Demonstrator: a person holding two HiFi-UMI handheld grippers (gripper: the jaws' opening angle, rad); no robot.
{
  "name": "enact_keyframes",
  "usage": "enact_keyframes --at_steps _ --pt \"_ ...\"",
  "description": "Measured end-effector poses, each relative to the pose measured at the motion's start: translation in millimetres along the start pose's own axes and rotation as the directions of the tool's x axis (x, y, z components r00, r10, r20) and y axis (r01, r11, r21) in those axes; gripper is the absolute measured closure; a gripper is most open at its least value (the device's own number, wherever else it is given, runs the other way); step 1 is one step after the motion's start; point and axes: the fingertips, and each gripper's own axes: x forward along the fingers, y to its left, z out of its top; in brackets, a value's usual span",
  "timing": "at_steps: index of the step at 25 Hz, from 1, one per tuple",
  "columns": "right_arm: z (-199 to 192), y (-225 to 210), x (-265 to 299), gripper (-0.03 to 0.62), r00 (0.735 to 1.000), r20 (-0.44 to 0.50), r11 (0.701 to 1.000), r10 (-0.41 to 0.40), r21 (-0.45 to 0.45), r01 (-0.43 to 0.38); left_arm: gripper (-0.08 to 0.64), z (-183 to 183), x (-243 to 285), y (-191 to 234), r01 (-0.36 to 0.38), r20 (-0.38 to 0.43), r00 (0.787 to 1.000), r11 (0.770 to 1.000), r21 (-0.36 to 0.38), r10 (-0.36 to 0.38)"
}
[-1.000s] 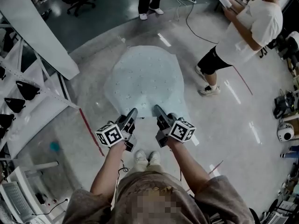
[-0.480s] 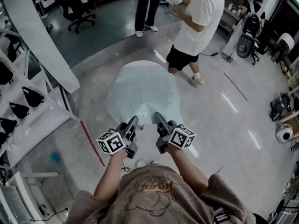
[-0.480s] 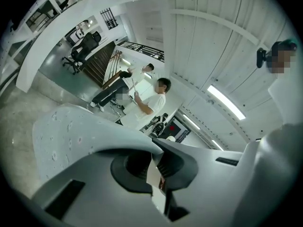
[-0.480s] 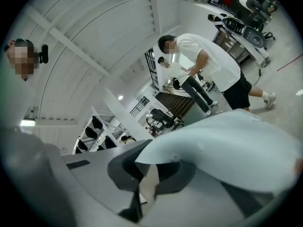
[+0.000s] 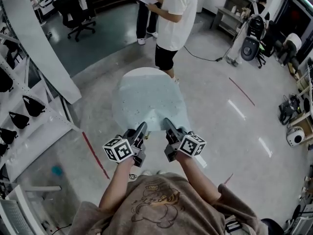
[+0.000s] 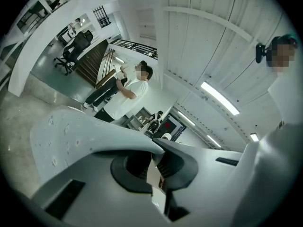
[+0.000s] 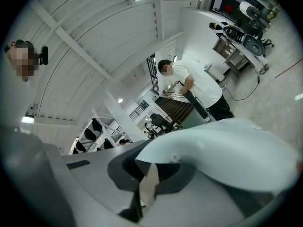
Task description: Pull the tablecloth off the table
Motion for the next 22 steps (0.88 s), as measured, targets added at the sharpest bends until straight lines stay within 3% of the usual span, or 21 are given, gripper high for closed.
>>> enact_keyframes --at_steps 13,22 --pt "14 -6 -38 0.583 0.992 0.098 0.997 -0.083 0.006 0.083 0.538 -17 19 -27 0.11 -0.088 0.99 0.994 0.0 -0.109" --pt "21 -16 -55 0.583 0.978 0.139 0.982 -0.155 -0.091 0.168 0.538 -31 34 -33 0.181 -0.11 0.977 0.983 -0.028 -0.183"
